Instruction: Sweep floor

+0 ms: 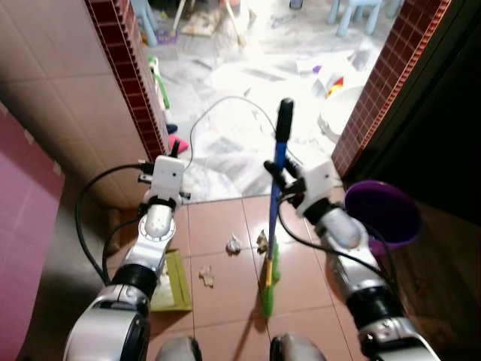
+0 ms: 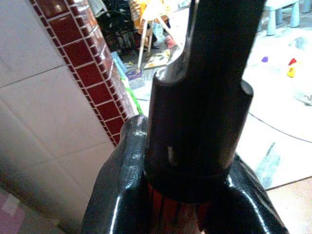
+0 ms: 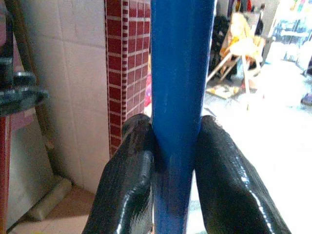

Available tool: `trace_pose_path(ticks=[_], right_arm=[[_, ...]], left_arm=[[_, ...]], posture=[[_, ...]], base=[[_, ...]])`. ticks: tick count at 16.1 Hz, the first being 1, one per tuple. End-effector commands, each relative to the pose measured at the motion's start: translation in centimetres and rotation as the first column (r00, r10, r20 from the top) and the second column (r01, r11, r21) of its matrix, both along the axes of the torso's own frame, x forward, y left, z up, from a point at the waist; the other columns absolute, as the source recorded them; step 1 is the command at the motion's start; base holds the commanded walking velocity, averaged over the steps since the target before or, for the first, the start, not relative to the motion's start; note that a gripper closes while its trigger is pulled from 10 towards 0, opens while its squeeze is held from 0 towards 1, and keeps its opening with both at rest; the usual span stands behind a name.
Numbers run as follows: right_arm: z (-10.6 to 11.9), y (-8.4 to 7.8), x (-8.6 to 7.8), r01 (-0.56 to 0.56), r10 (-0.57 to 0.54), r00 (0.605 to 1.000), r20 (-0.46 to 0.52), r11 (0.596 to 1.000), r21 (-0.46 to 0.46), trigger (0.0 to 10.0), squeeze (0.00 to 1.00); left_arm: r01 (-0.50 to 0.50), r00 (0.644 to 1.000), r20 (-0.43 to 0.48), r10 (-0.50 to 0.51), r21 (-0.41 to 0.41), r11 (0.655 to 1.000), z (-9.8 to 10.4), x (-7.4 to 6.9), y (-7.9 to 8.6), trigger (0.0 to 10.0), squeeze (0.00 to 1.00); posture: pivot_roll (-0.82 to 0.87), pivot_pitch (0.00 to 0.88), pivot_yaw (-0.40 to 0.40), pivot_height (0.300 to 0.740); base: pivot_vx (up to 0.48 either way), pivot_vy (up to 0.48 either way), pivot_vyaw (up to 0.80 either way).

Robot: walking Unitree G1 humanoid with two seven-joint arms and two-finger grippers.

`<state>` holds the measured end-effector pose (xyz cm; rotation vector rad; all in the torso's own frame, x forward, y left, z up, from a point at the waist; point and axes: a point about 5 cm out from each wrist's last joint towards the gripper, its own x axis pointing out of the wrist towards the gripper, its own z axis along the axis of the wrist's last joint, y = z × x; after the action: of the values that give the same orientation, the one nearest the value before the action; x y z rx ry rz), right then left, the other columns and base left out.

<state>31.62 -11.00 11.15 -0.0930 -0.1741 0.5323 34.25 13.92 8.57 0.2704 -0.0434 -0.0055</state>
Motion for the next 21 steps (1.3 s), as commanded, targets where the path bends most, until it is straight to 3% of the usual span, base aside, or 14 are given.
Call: trace_pose_path(ticks=[1, 5, 9, 10, 13, 16, 18, 21], right_arm=[[0.3, 1.0, 0.4, -0.010, 0.010, 0.999, 0.031, 1.000, 0.010, 10.0, 0.00], [0.1, 3.5, 1.7, -0.004, 0.003, 1.000, 0.030, 1.000, 0.012, 10.0, 0.00], [0.1, 3.8, 1.8, 0.023, -0.024, 0.998, 0.062, 1.000, 0.009, 10.0, 0.00], [-0.2, 4.2, 1.8, 0.024, -0.025, 1.000, 0.003, 0.995, 0.102, 10.0, 0.00], [-0.4, 5.0, 2.0, 0.022, -0.004, 0.997, -0.075, 0.968, 0.251, 10.0, 0.00], [0.3, 5.7, 2.5, 0.012, 0.076, 0.985, -0.157, 0.870, 0.493, 10.0, 0.00], [1.0, 5.2, 3.1, 0.024, 0.082, 0.982, -0.168, 0.833, 0.552, 10.0, 0.00], [2.6, 3.5, 3.7, -0.034, 0.109, 0.989, -0.100, 0.824, 0.565, 10.0, 0.00]], left_arm=[[-0.019, 0.998, -0.068, 0.010, -0.138, 0.990, -1.3, -0.5, -1.0, 10.0, 0.00], [0.025, 0.995, -0.084, -0.050, -0.275, 0.961, -0.8, 0.0, -4.0, 10.0, 0.00], [0.075, 0.990, -0.083, -0.113, -0.364, 0.929, -0.5, 0.1, -5.5, 10.0, 0.00], [0.100, 0.983, -0.096, -0.156, -0.432, 0.896, -0.5, 0.1, -6.3, 10.0, 0.00], [0.118, 0.978, -0.100, -0.181, -0.447, 0.887, -0.4, 0.1, -7.3, 10.0, 0.00], [0.138, 0.974, -0.100, -0.204, -0.455, 0.880, -0.3, 0.0, -8.3, 10.0, 0.00], [0.142, 0.973, -0.099, -0.210, -0.463, 0.875, -0.4, -0.1, -8.2, 10.0, 0.00], [0.114, 0.981, -0.091, -0.171, -0.447, 0.887, -0.4, 0.2, -6.9, 10.0, 0.00]], posture=[[-0.14, 0.173, 0.013, 0.740], [-0.12, 0.179, 0.001, 0.740], [-0.12, 0.176, 0.002, 0.740], [-0.12, 0.174, 0.001, 0.740], [-0.12, 0.164, -0.002, 0.740], [-0.13, 0.140, -0.003, 0.740], [-0.14, 0.121, -0.001, 0.740], [-0.15, 0.093, 0.002, 0.740]], base=[[0.000, 0.000, 0.00], [0.000, 0.000, 0.00], [0.000, 0.000, 0.00], [0.000, 0.000, 0.00], [0.000, 0.000, 0.00], [0.000, 0.000, 0.00], [0.000, 0.000, 0.00], [0.000, 0.000, 0.00]])
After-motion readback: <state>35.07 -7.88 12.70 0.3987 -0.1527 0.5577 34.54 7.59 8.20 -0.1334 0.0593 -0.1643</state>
